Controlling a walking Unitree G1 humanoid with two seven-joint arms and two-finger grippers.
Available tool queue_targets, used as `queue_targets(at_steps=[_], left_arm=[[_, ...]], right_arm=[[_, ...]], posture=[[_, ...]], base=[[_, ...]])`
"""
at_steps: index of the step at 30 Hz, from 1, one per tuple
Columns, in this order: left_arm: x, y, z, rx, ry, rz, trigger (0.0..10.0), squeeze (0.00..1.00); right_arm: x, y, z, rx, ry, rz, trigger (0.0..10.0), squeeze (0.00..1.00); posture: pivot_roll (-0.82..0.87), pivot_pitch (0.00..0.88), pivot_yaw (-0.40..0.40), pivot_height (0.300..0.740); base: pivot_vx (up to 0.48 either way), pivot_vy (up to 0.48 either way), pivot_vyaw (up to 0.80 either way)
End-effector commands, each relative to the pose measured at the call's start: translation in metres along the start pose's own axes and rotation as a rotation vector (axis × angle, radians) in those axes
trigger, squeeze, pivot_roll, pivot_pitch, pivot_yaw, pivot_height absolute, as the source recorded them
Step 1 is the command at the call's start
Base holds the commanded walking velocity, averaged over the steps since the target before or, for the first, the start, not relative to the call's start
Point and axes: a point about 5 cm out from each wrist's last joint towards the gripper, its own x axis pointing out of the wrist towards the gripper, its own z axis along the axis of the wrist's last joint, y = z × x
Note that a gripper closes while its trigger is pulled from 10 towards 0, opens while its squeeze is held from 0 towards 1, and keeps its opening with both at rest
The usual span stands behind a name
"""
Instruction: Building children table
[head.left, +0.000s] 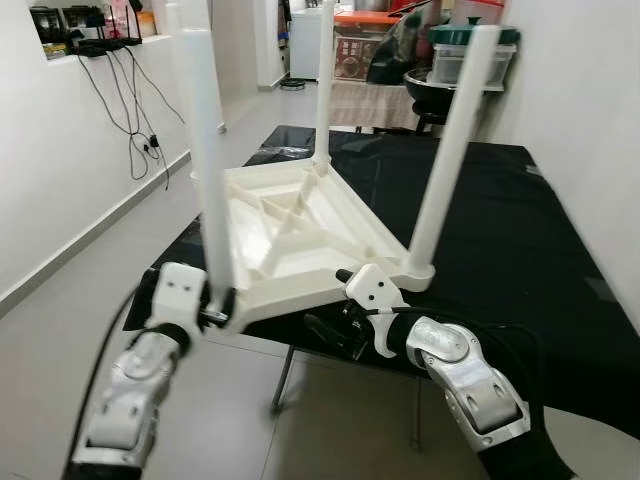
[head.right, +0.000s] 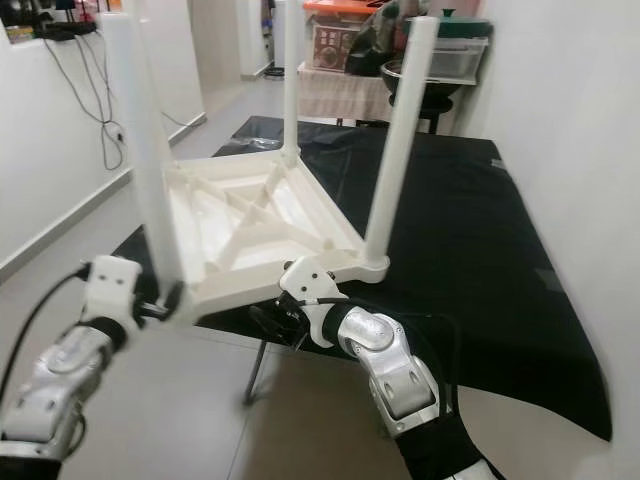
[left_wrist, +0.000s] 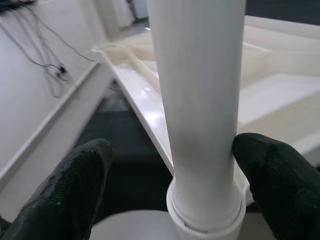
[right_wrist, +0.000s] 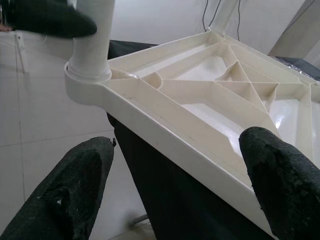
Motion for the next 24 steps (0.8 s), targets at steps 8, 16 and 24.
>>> queue_targets(at_steps=[8,16,24], left_arm=[[0.012,0.027,0.002,0.014,-0.031,0.085,10.0,0.0],[-0.008,-0.029,-0.001,-0.044,-0.086,-0.198,10.0,0.0],[-0.037,-0.042,-0.007,-0.117,-0.102,-0.286,10.0,0.0]], right_arm=[[-0.002,0.002,-0.002,0.01,0.004,-0.002,10.0,0.0],[-0.005,0.0,-0.008,-0.014,0.046,0.007,10.0,0.0],[-0.006,0.002,-0.014,0.005,0.058,-0.005,10.0,0.0]], posture=[[0.02,0.0,-0.04,0.74],[0.03,0.0,-0.046,0.74],[0.04,0.0,-0.045,0.74]], base=[[0.0,0.0,0.0],[0.0,0.0,0.0],[0.0,0.0,0.0]])
